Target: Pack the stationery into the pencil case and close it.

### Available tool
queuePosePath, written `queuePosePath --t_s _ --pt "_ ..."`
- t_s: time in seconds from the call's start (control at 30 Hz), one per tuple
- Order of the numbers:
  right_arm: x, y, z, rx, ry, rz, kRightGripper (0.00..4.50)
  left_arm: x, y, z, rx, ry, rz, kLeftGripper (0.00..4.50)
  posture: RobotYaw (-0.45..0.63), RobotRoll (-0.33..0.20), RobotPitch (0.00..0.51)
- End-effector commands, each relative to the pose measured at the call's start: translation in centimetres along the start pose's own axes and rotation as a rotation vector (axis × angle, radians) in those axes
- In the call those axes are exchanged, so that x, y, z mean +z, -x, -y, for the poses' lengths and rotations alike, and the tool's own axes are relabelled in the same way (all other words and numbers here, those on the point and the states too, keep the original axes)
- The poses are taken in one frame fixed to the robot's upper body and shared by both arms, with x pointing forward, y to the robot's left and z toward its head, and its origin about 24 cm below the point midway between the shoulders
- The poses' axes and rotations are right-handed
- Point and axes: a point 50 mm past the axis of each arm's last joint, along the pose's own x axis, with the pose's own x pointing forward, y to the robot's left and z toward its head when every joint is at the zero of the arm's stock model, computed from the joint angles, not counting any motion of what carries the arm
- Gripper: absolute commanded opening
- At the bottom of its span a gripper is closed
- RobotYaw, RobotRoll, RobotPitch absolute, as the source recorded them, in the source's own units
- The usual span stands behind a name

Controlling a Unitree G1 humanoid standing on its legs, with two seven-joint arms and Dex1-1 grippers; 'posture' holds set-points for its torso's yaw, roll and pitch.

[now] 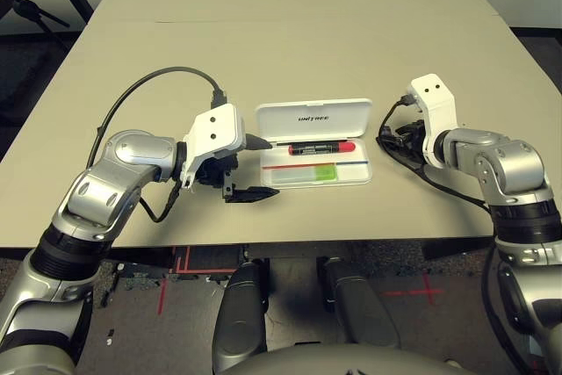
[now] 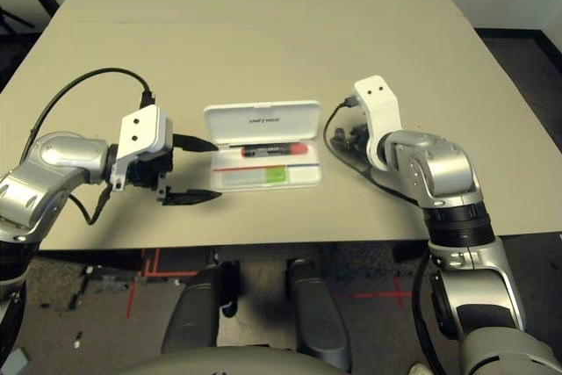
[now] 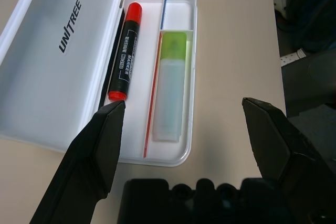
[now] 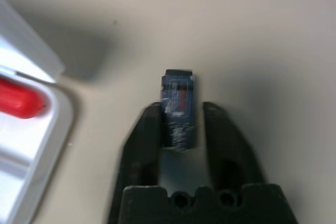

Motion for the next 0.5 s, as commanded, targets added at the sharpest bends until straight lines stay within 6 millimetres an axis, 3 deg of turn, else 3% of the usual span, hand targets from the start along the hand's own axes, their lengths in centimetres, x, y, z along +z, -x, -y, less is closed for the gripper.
queuePosePath --t_s 0.03,0.33,0.5 --pt "-0.8 -0.2 0.8 0.001 0.001 -0.026 0.31 -0.2 -0.1 0.1 -0.018 -0.004 -0.012 4.5 -0.03 0.0 0.198" --pt "0.2 1.7 3.2 0.084 0.255 -0.013 0.31 -0.2 0.1 0.1 -0.022 0.0 -0.016 4.5 -0.02 0.0 0.207" --pt "1.2 4.1 3.5 0.357 0.431 -0.001 0.31 -0.3 0.1 0.1 -0.027 0.005 -0.017 4.5 -0.04 0.0 0.213"
